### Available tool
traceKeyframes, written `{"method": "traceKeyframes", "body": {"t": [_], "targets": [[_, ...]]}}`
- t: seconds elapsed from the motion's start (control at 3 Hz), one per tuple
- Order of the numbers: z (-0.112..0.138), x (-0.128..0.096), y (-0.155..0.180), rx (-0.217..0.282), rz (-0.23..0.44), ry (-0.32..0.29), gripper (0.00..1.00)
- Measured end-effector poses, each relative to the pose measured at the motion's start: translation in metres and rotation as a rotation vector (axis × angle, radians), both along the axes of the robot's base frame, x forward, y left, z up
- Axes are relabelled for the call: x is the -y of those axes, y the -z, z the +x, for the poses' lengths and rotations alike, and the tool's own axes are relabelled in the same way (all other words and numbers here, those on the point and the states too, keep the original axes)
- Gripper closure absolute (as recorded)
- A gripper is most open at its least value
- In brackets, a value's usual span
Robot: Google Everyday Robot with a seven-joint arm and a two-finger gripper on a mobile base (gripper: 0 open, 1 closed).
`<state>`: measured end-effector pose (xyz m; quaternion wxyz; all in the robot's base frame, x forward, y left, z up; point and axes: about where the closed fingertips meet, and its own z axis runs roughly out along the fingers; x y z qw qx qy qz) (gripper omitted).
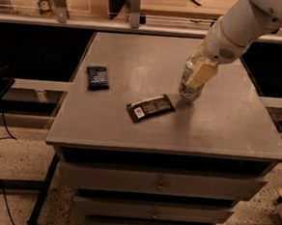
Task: Move 7up can near rxbar chocolate
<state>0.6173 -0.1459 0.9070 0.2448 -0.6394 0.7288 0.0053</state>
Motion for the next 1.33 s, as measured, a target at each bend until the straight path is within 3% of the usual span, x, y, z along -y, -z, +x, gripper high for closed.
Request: {"method": "traceKeyframes", "body": {"t": [0.67,1.0,1.33], "targets": [[0.0034,-0.0172,0.0131,-0.013,0.001,-0.031,0.12],[0.0061,-0.0199,0.0154,-0.004,-0.023,-0.038,0.00],[0.0061,-0.0199,0.0155,-0.004,-0.023,-0.038,0.00]]}}
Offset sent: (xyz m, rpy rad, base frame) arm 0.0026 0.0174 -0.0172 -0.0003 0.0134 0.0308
